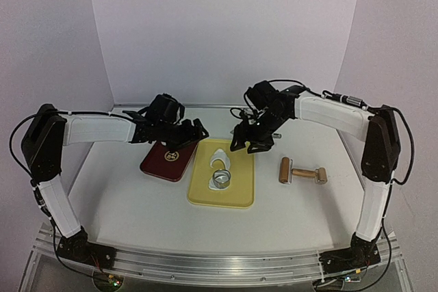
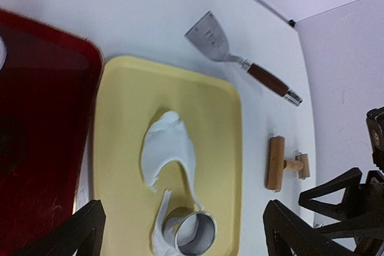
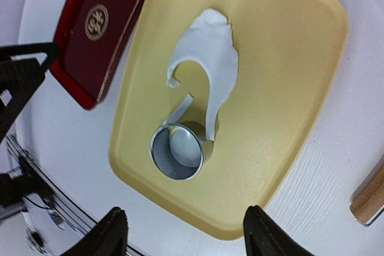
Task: Roll out the dumpling wrappers from the dough
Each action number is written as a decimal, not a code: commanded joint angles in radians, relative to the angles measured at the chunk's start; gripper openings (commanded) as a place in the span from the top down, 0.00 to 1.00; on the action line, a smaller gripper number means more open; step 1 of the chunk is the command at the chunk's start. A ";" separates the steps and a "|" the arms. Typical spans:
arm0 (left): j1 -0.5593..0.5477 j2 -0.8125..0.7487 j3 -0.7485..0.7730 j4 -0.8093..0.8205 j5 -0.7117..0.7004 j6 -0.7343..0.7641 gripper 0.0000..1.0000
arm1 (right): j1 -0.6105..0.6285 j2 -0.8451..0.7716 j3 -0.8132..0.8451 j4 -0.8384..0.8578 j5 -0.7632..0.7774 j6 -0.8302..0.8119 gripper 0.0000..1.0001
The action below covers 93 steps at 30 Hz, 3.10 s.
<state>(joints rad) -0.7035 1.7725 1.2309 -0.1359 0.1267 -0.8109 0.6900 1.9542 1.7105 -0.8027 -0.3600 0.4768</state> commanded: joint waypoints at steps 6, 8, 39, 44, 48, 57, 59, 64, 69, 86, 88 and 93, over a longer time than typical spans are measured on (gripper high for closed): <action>-0.112 -0.116 -0.126 -0.197 -0.069 -0.022 0.26 | 0.066 0.174 0.102 -0.107 0.098 -0.138 0.47; -0.125 -0.122 -0.134 -0.196 -0.070 -0.033 0.29 | 0.074 0.212 0.123 -0.122 0.112 -0.145 0.47; -0.162 0.101 0.011 -0.224 0.104 0.009 0.44 | 0.138 0.377 0.270 -0.193 0.221 -0.184 0.79; -0.162 0.187 0.109 -0.265 0.119 -0.006 0.47 | 0.144 0.376 0.258 -0.199 0.251 -0.183 0.85; -0.162 0.242 0.155 -0.311 0.123 -0.028 0.56 | 0.150 0.376 0.257 -0.204 0.274 -0.182 0.87; -0.165 0.166 0.094 -0.282 0.071 -0.061 0.59 | 0.155 0.388 0.270 -0.208 0.258 -0.170 0.90; -0.165 0.123 0.059 -0.253 0.061 -0.066 0.57 | 0.155 0.390 0.280 -0.210 0.237 -0.162 0.90; -0.165 0.027 -0.011 -0.210 0.043 -0.082 0.51 | 0.155 0.379 0.315 -0.215 0.174 -0.136 0.91; -0.165 0.027 -0.009 -0.237 0.048 -0.089 0.51 | 0.154 0.361 0.332 -0.228 0.141 -0.121 0.92; -0.165 0.069 0.009 -0.250 0.081 -0.080 0.51 | 0.153 0.416 0.337 -0.291 0.208 -0.078 0.98; -0.165 0.072 0.010 -0.250 0.084 -0.078 0.51 | 0.151 0.423 0.341 -0.291 0.205 -0.073 0.98; -0.165 0.084 0.014 -0.254 0.096 -0.068 0.51 | 0.141 0.436 0.355 -0.289 0.192 -0.056 0.99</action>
<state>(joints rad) -0.8650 1.8400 1.2217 -0.3851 0.2083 -0.8899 0.8383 2.3573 2.0252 -1.0766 -0.1734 0.3941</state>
